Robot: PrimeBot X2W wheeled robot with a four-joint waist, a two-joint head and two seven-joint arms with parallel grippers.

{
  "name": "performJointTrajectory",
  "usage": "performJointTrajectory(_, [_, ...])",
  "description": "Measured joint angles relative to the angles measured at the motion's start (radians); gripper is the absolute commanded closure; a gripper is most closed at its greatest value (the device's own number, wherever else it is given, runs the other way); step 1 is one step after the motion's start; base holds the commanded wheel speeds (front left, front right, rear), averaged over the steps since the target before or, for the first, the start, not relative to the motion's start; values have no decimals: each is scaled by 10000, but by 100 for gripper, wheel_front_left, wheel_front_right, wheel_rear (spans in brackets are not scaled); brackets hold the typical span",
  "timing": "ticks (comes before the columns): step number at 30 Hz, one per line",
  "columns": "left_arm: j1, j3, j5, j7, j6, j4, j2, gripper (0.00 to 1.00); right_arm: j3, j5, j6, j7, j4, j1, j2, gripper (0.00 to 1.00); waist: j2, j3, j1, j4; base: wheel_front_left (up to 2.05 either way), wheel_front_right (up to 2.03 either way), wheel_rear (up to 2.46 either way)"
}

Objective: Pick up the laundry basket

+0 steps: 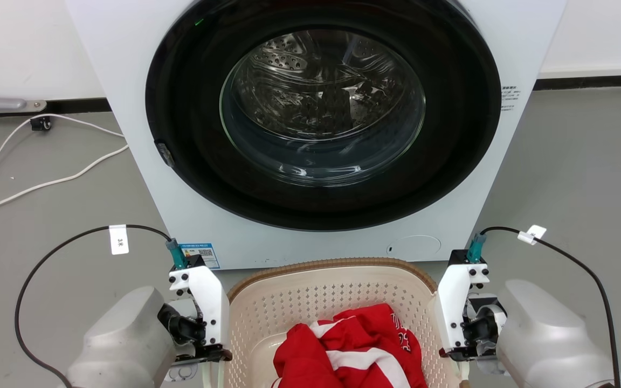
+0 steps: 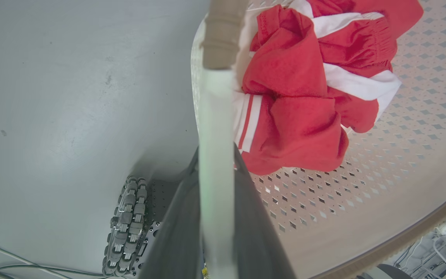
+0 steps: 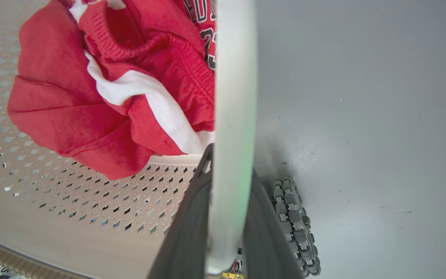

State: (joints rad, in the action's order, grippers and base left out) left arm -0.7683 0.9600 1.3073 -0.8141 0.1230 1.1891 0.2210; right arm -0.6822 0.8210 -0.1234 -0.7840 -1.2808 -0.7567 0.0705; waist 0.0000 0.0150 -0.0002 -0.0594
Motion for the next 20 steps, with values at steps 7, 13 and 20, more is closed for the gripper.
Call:
performJointTrajectory(7, [14,35,35,38,0,0,-10,100,-127,104,0,65,-46,4,4,100,0,14,1,-20,0,0,0])
performJointTrajectory(13, [14,79,71,102,0,-2,-21,100,-190,174,2,117,-88,4,8,100,0,-1,2,-1,0,0,0])
performJointTrajectory(20, [18,117,88,163,-2,-4,-31,100,-270,253,2,180,-117,4,13,100,0,10,3,25,0,0,0])
